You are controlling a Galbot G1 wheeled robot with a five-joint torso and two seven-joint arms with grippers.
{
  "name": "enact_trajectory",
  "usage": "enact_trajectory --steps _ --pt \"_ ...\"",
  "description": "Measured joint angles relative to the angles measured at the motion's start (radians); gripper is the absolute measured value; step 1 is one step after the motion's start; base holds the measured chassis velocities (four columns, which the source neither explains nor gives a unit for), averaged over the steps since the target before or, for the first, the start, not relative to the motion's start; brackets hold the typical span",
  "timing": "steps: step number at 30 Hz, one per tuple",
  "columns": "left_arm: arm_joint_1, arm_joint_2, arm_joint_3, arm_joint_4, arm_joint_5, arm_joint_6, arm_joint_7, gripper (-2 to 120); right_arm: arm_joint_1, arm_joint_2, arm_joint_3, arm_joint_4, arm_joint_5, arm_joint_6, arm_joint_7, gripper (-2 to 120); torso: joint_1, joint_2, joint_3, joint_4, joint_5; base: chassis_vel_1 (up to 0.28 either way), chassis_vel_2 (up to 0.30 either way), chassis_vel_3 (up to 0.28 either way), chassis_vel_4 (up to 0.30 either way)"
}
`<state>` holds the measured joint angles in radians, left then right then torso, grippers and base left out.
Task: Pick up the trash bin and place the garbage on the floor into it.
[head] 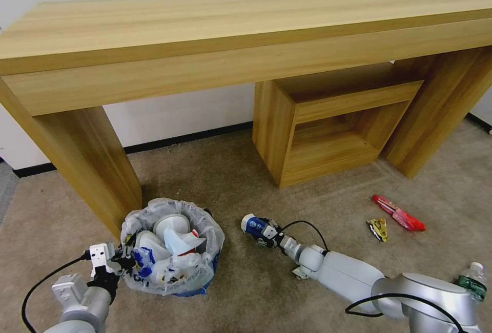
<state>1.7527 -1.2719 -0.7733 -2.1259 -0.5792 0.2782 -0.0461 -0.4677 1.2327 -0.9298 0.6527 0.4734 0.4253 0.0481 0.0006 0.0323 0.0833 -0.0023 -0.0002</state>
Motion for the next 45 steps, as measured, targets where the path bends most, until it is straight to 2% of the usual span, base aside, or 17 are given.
enact_trajectory --steps 1,11,15,17,20,21,24,25,28,30,32,36,38,39,42,43,45 --pt "0.000 0.000 0.000 0.000 0.000 0.000 0.000 3 0.000 0.000 0.000 0.000 0.000 0.000 0.000 48 0.000 0.000 0.000 0.0000 0.0000 0.000 0.000 0.000 0.000" --pt "-0.013 -0.006 0.013 0.019 0.009 -0.005 0.001 3 -0.030 -0.053 0.046 0.019 -0.011 0.002 0.008 10 0.000 0.000 0.000 0.0002 0.0003 0.000 0.000 0.000 0.000" --pt "-0.018 -0.006 0.013 0.027 0.015 -0.006 0.001 3 -0.044 -0.098 0.081 0.076 0.010 0.007 0.011 6 0.000 0.000 0.000 0.0000 0.0004 0.000 0.000 0.000 0.000" --pt "-0.019 -0.004 0.011 0.029 0.015 -0.006 0.001 3 -0.051 -0.129 0.104 0.127 0.032 0.014 0.011 6 0.000 0.000 0.000 -0.0005 0.0001 0.000 0.000 0.000 0.000" --pt "-0.019 -0.001 0.008 0.032 0.016 -0.005 0.001 3 -0.059 -0.185 0.185 0.258 0.068 0.100 -0.018 6 0.000 0.000 0.000 0.0000 0.0007 0.000 0.000 0.000 0.000" --pt "-0.019 -0.001 0.008 0.032 0.016 -0.005 0.001 3 -0.059 -0.185 0.185 0.258 0.068 0.100 -0.018 6 0.000 0.000 0.000 0.0000 0.0007 0.000 0.000 0.000 0.000" --pt "-0.019 0.002 0.006 0.033 0.016 -0.003 -0.001 3 -0.053 -0.261 0.246 0.450 0.147 0.141 -0.071 6 0.000 0.000 0.000 -0.0001 -0.0002 0.000 0.000 0.000 0.000" --pt "-0.019 0.002 0.006 0.033 0.016 -0.003 -0.001 3 -0.053 -0.261 0.246 0.450 0.147 0.141 -0.071 6 0.000 0.000 0.000 -0.0001 -0.0002 0.000 0.000 0.000 0.000" --pt "-0.021 0.002 0.006 0.032 0.015 -0.002 -0.001 3 -0.016 -0.328 0.270 0.694 0.242 0.182 -0.150 6 0.000 0.000 0.000 0.0000 -0.0001 0.000 0.000 0.000 0.000" --pt "-0.022 0.002 0.007 0.032 0.015 0.000 -0.001 3 -0.003 -0.341 0.270 0.742 0.262 0.187 -0.170 6 0.000 0.000 0.000 0.0001 0.0000 0.000 0.000 0.000 0.000" --pt "-0.026 0.002 0.008 0.028 0.015 0.001 -0.003 3 0.049 -0.373 0.250 0.903 0.318 0.195 -0.210 6 0.000 0.000 0.000 0.0002 0.0000 0.000 0.000 0.000 0.000" --pt "-0.029 0.002 0.008 0.025 0.015 0.004 -0.004 3 0.102 -0.387 0.212 1.014 0.349 0.193 -0.217 6 0.000 0.000 0.000 -0.0001 0.0002 0.000 0.000 0.000 0.000" --pt "-0.032 0.002 0.008 0.016 0.014 0.007 -0.007 3 0.190 -0.399 0.118 1.118 0.368 0.185 -0.217 6 0.000 0.000 0.000 0.0002 0.0001 0.000 0.000 0.000 0.000" --pt "-0.032 0.002 0.008 0.016 0.014 0.007 -0.007 3 0.190 -0.399 0.118 1.118 0.368 0.185 -0.217 6 0.000 0.000 0.000 0.0002 0.0001 0.000 0.000 0.000 0.000" --pt "-0.032 0.001 0.005 0.002 0.012 0.010 -0.010 3 0.287 -0.403 -0.040 1.166 0.373 0.176 -0.214 6 0.000 0.000 0.000 0.0000 0.0002 0.000 0.000 0.000 0.000" --pt "-0.032 0.001 0.005 0.002 0.012 0.010 -0.010 3 0.287 -0.403 -0.040 1.166 0.373 0.176 -0.214 6 0.000 0.000 0.000 0.0000 0.0002 0.000 0.000 0.000 0.000" --pt "-0.030 -0.002 0.003 -0.007 0.012 0.010 -0.010 3 0.333 -0.399 -0.123 1.164 0.373 0.169 -0.203 6 0.000 0.000 0.000 0.0000 0.0001 0.000 0.000 0.000 0.000"
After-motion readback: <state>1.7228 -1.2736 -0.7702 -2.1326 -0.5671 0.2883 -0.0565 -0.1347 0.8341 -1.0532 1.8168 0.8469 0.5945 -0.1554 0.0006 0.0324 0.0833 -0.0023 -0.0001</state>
